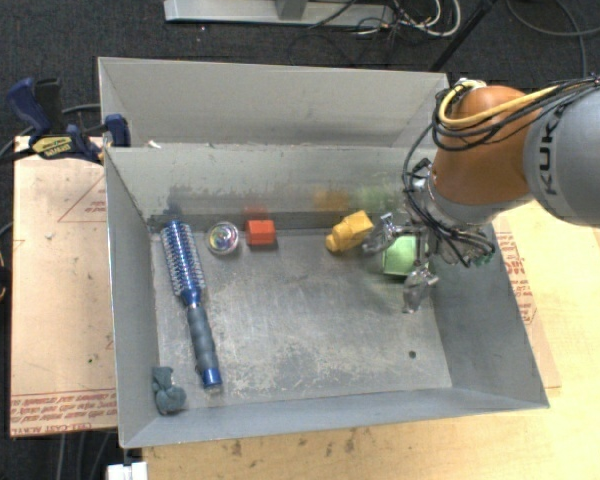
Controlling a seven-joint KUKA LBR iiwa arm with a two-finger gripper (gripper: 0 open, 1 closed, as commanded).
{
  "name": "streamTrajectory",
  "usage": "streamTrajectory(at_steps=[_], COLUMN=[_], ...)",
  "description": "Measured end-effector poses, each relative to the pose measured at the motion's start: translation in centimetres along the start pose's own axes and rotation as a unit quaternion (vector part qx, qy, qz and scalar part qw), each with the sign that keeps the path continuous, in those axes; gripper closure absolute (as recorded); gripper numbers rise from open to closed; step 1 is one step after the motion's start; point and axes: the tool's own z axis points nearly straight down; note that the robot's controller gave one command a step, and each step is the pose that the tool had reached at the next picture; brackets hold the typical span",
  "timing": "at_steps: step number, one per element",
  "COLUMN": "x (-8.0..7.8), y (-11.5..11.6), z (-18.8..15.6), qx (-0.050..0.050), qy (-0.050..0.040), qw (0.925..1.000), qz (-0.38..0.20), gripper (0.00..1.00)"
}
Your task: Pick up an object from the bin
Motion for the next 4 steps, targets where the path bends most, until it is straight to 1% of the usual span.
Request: streamTrajectory(at_steps=[1, 2, 3, 4], x=[-5.0, 2.2, 1.7, 1.7], y=[0.8, -4.5, -4.3, -6.1], z=[-3.3, 2.8, 2.3, -12.3], qx=[0.002, 0.000, 0.001, 0.005], qy=[-0.0040, 0.0015, -0.0024, -0.0048], qw=[0.9991, 1.0000, 1.0000, 1.0000], qz=[0.043, 0.008, 0.005, 0.007], gripper=[0.00, 0.00, 1.00, 1.00])
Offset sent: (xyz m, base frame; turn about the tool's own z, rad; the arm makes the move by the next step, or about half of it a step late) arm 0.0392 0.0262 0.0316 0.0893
